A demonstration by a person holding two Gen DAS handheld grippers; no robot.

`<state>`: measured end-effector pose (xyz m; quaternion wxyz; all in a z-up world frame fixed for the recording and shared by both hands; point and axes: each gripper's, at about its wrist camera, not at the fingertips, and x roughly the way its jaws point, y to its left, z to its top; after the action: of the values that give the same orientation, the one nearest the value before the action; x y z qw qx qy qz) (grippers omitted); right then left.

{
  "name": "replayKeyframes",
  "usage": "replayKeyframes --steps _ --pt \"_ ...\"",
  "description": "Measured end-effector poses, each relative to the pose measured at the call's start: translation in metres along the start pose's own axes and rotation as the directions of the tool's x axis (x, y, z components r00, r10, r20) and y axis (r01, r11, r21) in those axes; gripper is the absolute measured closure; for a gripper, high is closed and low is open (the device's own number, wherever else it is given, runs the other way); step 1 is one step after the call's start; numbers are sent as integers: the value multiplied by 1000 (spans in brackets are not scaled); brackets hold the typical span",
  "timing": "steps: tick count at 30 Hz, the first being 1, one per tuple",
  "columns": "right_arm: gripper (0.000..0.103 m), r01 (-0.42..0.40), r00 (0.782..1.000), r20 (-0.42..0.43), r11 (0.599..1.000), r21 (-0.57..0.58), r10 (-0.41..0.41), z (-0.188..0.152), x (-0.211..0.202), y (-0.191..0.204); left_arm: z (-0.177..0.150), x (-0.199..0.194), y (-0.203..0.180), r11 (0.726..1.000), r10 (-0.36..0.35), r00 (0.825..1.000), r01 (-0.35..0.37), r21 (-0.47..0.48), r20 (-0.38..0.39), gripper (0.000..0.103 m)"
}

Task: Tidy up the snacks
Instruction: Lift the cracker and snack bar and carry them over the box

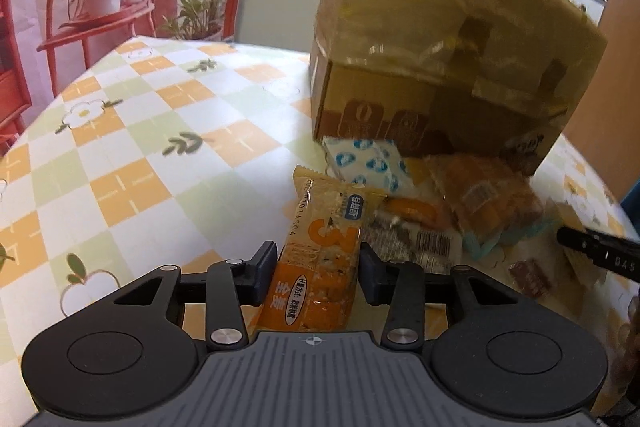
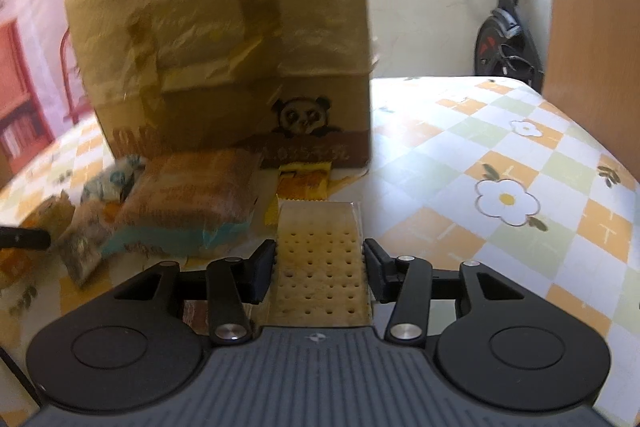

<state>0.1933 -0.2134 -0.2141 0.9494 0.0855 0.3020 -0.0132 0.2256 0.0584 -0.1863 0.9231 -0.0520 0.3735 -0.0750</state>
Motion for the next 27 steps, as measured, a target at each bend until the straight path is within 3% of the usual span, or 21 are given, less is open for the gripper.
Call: replayKeyframes --steps 8,13,16,21,24,27 --pt "54 1 998 70 997 75 -7 18 -27 -16 28 -30 -11 997 -68 990 65 30 122 58" --pt "54 -17 984 180 998 68 4 52 -50 -14 66 -54 -26 989 -138 960 120 87 245 58" --pt "54 -19 964 266 999 28 11 82 -62 -6 92 -65 -38 984 -166 933 134 121 318 58" --pt "54 -70 912 403 997 -25 74 135 -77 9 134 -63 -62 978 -195 897 146 151 396 58" --pt "54 -90 891 442 994 -58 106 166 -73 16 159 -56 -76 976 -202 883 146 161 424 58" --pt "54 -100 882 454 992 -83 127 191 -60 23 181 -39 -83 977 -206 883 159 145 422 58"
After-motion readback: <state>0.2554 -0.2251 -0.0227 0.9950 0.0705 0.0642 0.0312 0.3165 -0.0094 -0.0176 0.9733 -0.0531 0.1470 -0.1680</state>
